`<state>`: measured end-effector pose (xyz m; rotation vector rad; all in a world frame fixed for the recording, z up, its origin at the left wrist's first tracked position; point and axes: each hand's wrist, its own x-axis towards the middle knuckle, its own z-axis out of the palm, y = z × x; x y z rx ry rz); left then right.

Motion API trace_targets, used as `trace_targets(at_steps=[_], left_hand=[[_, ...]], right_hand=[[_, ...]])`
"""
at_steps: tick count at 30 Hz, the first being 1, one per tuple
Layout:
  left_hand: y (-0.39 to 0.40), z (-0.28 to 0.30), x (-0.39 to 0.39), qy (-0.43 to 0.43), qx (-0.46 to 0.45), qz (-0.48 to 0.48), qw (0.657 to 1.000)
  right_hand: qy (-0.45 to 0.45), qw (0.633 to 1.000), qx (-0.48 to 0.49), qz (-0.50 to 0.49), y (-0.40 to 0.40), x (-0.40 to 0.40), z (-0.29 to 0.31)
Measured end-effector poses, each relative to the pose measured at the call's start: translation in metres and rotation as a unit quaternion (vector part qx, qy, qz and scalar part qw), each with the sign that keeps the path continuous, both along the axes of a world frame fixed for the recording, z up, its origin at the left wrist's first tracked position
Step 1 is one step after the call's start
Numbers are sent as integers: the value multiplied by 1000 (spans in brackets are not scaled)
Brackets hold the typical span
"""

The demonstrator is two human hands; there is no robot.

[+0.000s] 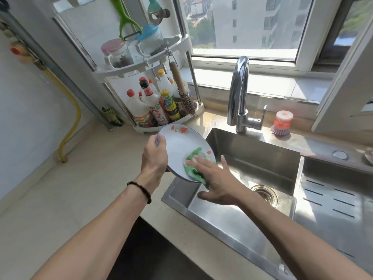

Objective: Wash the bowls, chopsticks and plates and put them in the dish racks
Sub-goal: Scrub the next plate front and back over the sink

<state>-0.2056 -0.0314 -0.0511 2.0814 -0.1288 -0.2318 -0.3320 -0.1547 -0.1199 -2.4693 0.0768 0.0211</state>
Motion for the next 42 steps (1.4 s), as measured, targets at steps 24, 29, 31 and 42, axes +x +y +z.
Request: trace_targets(at_steps=[24, 29, 31, 42], left_hand=[[10, 11, 20, 119, -84, 15, 989], [14, 18, 24, 195, -116, 14, 974], [9, 19, 15, 182, -136, 29, 973], [-5, 12, -3, 56, -206, 92, 973]], right_hand=[[-99, 994, 28, 20, 9, 4, 5], [-193, 977, -79, -43, -8, 6, -8], [-239, 961, -118, -70, 3, 12, -3], [-108, 994, 10, -22, 12, 27, 21]])
